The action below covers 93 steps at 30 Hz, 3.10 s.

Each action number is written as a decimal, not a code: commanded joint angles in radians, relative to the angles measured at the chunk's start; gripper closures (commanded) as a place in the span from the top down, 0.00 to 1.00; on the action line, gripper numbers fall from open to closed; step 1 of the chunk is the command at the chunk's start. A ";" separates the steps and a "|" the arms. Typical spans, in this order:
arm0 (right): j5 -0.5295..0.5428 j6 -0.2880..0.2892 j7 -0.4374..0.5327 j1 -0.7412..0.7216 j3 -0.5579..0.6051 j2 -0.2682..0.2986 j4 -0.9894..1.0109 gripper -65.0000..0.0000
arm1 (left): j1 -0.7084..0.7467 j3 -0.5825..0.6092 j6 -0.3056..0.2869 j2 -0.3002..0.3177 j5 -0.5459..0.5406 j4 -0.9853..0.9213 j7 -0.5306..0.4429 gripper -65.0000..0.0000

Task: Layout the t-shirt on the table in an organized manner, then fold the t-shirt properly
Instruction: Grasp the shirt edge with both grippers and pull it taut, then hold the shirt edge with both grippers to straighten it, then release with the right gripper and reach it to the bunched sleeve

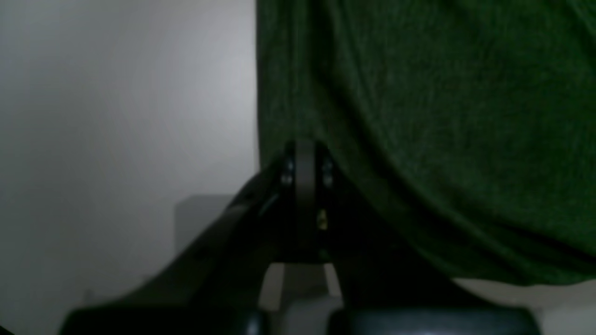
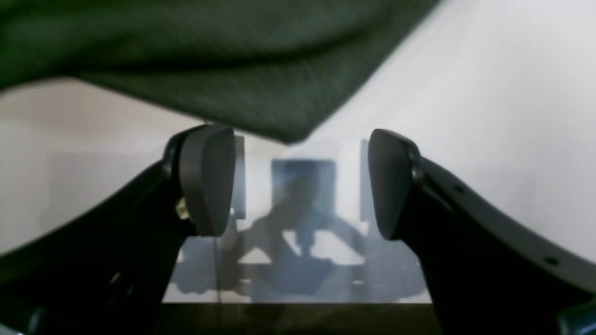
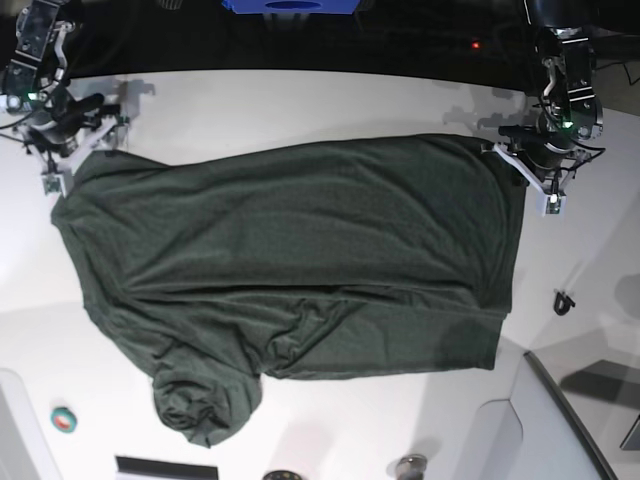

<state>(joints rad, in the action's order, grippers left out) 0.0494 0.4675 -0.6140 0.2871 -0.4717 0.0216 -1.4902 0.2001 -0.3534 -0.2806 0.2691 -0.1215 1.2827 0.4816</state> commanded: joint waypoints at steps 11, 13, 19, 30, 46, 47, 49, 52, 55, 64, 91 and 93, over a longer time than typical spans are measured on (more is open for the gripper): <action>0.014 0.101 0.062 -0.025 0.001 0.001 0.055 0.40 | -0.008 -0.005 0.004 0.017 -0.004 -0.071 -0.019 0.00; 0.014 0.101 0.062 -0.025 0.000 0.001 0.055 0.40 | -0.008 -0.005 0.004 0.017 -0.004 -0.071 -0.019 0.00; 0.014 0.101 0.062 -0.041 0.000 0.001 0.063 0.39 | -0.008 -0.005 0.004 0.017 -0.004 -0.077 -0.019 0.00; 0.011 0.101 0.018 -0.052 0.000 0.002 0.046 0.01 | -0.006 -0.003 0.005 0.017 -0.002 -0.127 -0.019 0.00; 0.011 0.104 -0.452 -0.045 0.008 0.125 -0.315 0.01 | -0.023 -0.014 0.007 -0.014 0.171 -0.278 -0.188 0.00; 0.011 0.104 -0.475 -0.045 0.009 0.128 -0.333 0.01 | -0.023 -0.014 0.007 -0.014 0.171 -0.277 -0.188 0.00; 0.011 0.104 -0.507 -0.047 0.011 0.130 -0.369 0.01 | -0.029 -0.014 0.007 -0.014 0.171 -0.272 -0.188 0.00; 0.011 0.106 -0.515 -0.056 0.011 0.125 -0.367 0.01 | -0.037 -0.014 0.007 -0.012 0.171 -0.272 -0.186 0.00; 0.014 0.106 -0.504 -0.068 0.000 0.097 -0.301 0.04 | -0.040 -0.016 0.007 -0.012 0.171 -0.271 -0.186 0.00; 0.014 0.106 -0.221 -0.131 -0.111 0.024 0.013 0.69 | -0.003 -0.016 0.007 -0.017 0.170 -0.202 -0.183 0.00; 0.011 0.083 -0.515 -0.440 0.222 -0.038 -0.082 0.01 | 0.003 -0.017 0.007 -0.018 0.170 -0.186 -0.180 0.00; 0.011 0.037 -0.510 -0.515 0.279 -0.068 0.020 0.01 | 0.005 -0.017 0.007 -0.018 0.170 -0.186 -0.180 0.00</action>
<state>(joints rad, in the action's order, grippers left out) 0.0517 0.5117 -1.1332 -0.2115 -0.1928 -0.0475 -1.4494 0.1860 -0.3733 -0.2619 0.2523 0.0120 1.1095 0.1871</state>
